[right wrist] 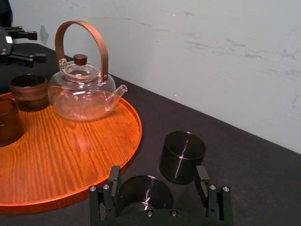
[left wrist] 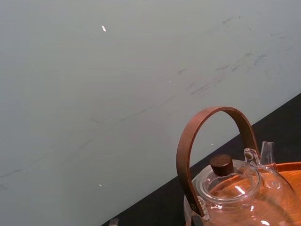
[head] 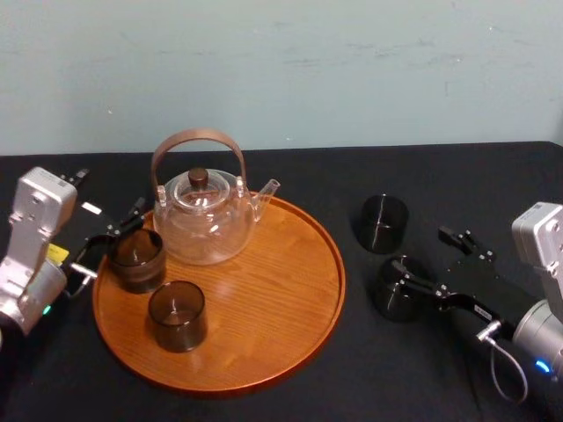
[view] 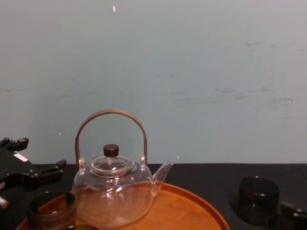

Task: Pick up the glass from the table and place it on the tray.

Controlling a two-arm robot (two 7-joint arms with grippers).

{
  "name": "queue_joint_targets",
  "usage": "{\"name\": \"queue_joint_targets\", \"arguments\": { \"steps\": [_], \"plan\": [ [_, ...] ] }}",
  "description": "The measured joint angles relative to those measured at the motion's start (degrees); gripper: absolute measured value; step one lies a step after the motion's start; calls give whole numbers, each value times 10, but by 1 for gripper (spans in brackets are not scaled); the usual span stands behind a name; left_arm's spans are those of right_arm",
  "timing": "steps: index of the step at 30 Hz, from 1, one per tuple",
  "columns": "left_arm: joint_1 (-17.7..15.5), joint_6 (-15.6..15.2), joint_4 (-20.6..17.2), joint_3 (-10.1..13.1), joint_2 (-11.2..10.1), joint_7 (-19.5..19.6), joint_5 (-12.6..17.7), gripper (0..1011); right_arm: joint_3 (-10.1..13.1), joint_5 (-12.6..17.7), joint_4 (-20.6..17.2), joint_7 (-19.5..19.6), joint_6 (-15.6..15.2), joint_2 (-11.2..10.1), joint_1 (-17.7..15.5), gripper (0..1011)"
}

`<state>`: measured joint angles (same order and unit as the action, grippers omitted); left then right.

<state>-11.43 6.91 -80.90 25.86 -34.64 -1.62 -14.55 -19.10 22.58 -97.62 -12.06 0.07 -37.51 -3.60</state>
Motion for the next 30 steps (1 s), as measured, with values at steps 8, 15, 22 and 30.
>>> {"name": "queue_joint_targets", "arguments": {
  "steps": [8, 15, 22, 30],
  "plan": [
    [0, 0, 0, 0, 0, 0, 0, 1001, 7, 0, 8, -13, -6, 11, -4, 1002],
    [0, 0, 0, 0, 0, 0, 0, 1002, 14, 2, 22, -25, -11, 22, -9, 1002],
    [0, 0, 0, 0, 0, 0, 0, 1001, 19, -1, 29, -33, -14, 30, -11, 1002],
    [0, 0, 0, 0, 0, 0, 0, 1001, 24, -10, 38, -47, -17, 41, -12, 1002]
  ]
}}
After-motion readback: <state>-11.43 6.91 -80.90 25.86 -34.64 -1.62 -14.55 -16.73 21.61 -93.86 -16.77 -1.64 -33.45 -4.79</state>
